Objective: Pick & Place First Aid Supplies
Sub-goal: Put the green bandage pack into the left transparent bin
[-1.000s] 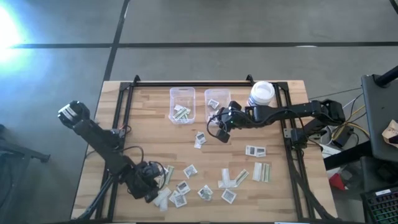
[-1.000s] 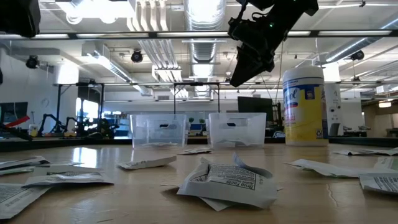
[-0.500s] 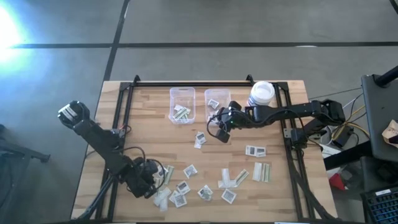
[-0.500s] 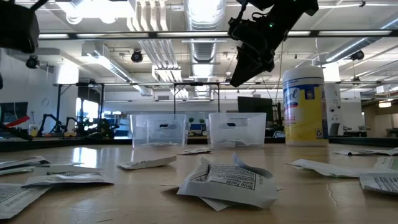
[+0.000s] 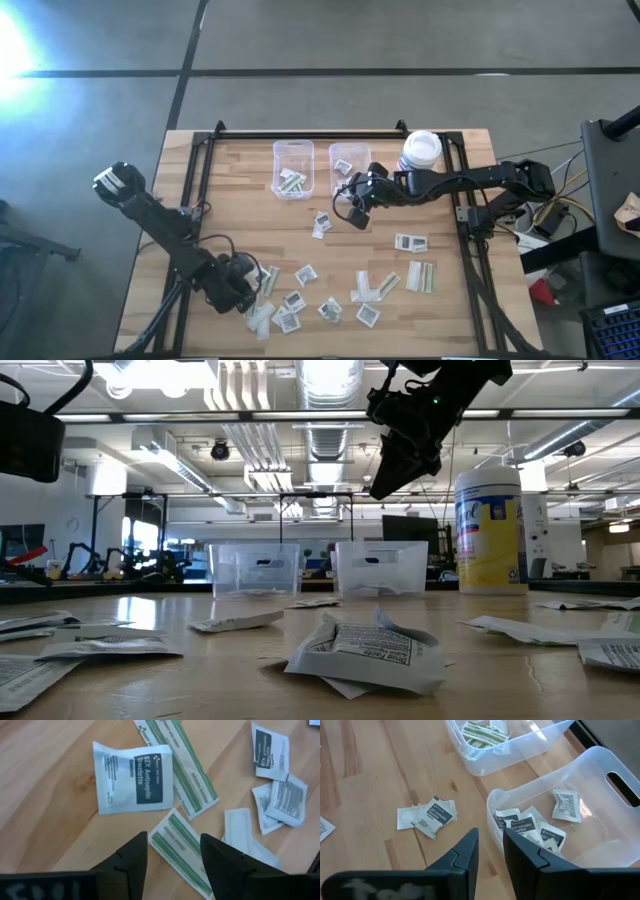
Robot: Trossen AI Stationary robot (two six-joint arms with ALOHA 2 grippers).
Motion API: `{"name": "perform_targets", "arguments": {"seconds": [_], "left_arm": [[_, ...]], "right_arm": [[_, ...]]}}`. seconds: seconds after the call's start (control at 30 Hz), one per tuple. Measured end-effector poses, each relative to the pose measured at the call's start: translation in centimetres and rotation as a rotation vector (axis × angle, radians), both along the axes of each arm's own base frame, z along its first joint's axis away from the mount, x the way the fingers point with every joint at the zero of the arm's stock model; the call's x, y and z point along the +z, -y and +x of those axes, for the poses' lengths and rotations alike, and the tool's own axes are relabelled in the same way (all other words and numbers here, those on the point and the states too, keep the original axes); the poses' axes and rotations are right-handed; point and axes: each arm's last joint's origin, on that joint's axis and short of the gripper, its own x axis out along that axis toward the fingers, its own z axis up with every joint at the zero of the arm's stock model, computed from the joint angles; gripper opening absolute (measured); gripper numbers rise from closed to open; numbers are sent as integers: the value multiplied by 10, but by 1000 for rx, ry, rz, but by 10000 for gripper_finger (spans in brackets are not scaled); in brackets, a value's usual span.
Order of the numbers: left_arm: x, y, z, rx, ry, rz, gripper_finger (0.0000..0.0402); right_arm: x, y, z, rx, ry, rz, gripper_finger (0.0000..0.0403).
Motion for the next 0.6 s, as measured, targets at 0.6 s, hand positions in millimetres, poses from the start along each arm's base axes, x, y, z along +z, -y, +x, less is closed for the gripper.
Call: {"name": "perform_targets", "arguments": {"seconds": [0.6], "left_arm": [[-23, 1, 2, -87, -33, 117, 174]], "right_arm": [[0, 0, 0, 0, 1, 0, 73]]}}
